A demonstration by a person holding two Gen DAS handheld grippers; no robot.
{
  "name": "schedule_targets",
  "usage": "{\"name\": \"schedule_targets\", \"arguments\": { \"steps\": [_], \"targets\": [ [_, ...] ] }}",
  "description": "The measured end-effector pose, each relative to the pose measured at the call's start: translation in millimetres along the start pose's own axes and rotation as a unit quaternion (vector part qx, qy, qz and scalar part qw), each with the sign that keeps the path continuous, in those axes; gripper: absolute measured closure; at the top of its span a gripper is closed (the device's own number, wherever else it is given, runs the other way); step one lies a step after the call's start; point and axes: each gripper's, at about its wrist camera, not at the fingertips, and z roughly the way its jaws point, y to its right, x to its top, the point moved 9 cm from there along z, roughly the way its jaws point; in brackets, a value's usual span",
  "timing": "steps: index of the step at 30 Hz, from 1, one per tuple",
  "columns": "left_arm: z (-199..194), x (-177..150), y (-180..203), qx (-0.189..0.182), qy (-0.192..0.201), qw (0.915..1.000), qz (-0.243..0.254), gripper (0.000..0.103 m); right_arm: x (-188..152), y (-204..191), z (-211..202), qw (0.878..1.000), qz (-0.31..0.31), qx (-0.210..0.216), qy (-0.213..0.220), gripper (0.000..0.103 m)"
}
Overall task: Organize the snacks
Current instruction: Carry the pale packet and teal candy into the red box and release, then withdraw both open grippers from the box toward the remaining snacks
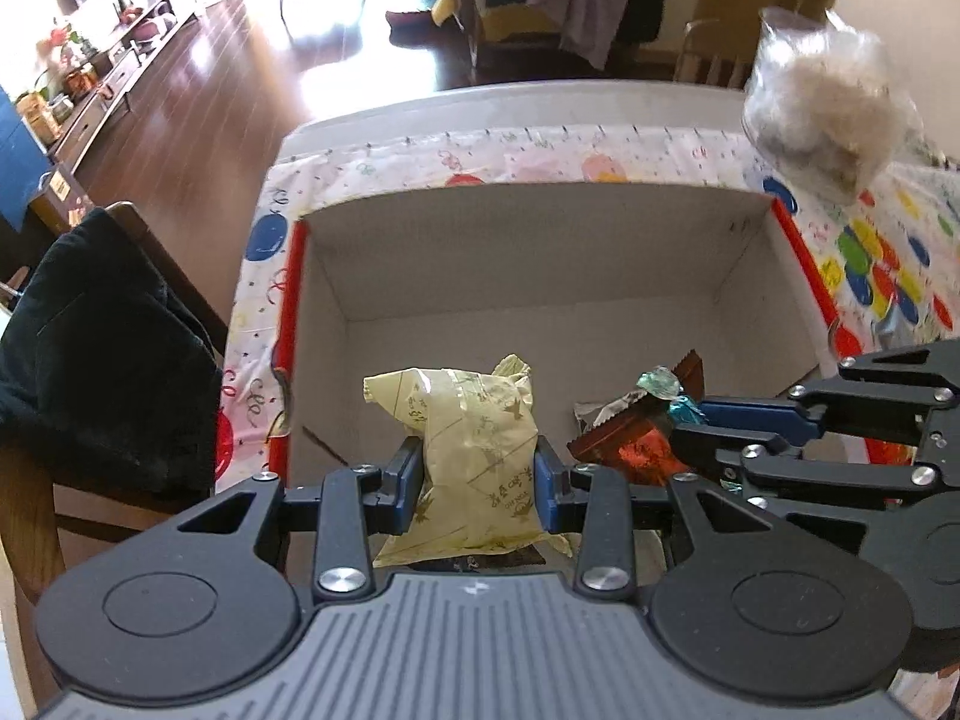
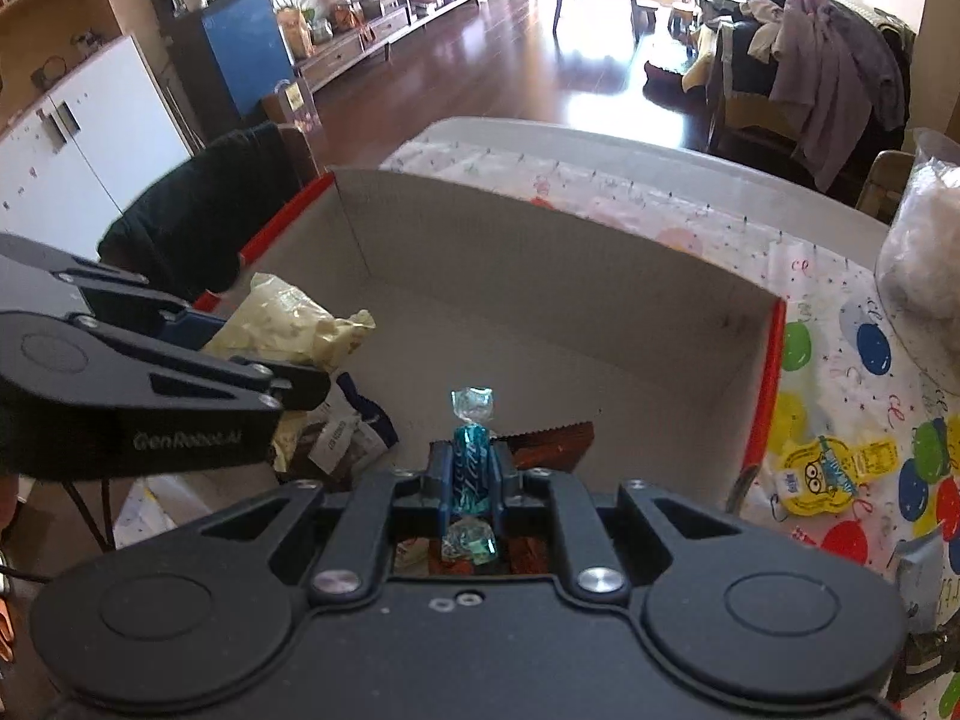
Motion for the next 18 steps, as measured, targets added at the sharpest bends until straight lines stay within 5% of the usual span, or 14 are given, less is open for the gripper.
{"name": "schedule_targets", "arguments": {
  "steps": [7,18],
  "targets": [
    [17,-6,9,0.004,-0.028,0.9995,0.017,0.066,-6,-3,6,1.0,0.005,-0.001,-0.012,0.087],
    [3,-3,7,0.004,-0.006,1.0,0.004,0.06,-7,4,-14,1.0,0.02,0.014,0.003,0.069]
  ]
}}
